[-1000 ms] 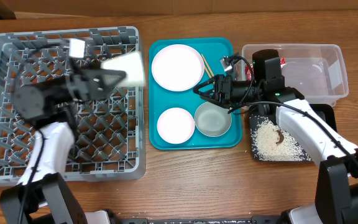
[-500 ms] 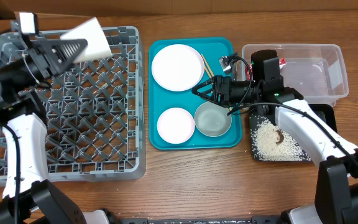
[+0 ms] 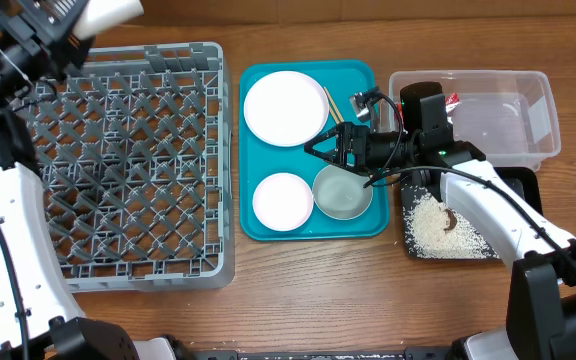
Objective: Sort waste into correct bins and load items into the dishwasher
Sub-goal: 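Lower the cup with the left gripper into the dish rack, then reach the left gripper to the teal tray and grasp the pink plate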
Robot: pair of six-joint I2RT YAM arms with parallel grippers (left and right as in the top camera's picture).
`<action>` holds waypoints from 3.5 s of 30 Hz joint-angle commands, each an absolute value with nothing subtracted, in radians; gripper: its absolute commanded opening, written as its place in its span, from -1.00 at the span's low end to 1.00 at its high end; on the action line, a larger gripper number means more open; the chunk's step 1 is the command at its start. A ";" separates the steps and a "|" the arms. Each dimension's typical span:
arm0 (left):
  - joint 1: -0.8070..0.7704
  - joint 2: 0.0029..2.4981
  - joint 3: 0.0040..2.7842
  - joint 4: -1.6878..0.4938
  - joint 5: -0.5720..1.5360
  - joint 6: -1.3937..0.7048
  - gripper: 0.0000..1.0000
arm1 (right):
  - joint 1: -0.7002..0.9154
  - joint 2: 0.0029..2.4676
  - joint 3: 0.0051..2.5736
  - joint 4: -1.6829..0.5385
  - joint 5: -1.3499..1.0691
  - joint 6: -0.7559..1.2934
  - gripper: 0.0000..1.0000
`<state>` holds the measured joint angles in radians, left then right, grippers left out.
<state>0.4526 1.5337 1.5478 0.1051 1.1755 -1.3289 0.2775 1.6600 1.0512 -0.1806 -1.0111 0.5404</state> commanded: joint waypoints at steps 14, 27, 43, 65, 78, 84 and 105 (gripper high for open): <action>0.383 1.520 1.882 -1.128 0.645 -0.351 0.25 | 0.282 1.663 1.047 -0.220 -0.930 0.514 1.00; 0.127 1.497 1.852 -1.690 0.291 -0.148 0.21 | 0.282 1.663 1.047 -0.257 -0.916 0.466 1.00; 0.070 1.296 1.350 -1.546 0.124 -0.263 0.23 | 0.282 1.663 1.047 -0.294 -0.916 0.443 1.00; 0.067 1.322 1.017 -1.250 0.093 -0.313 0.21 | 0.282 1.663 1.047 -0.302 -0.916 0.440 0.99; 0.032 1.322 0.976 -1.203 0.085 -0.319 0.66 | 0.282 1.663 1.047 -0.302 -0.916 0.440 1.00; 0.033 1.322 0.987 -1.195 0.096 -0.348 0.72 | 0.282 1.663 1.047 -0.301 -0.916 0.440 1.00; -0.302 1.417 1.364 -1.084 0.076 -0.176 0.80 | 0.173 1.121 1.166 -0.965 -0.282 0.441 1.00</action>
<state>-0.2329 1.3445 1.3556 -1.1278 0.1028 -0.2428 0.2092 1.2037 1.1465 -0.9054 -0.4530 0.4438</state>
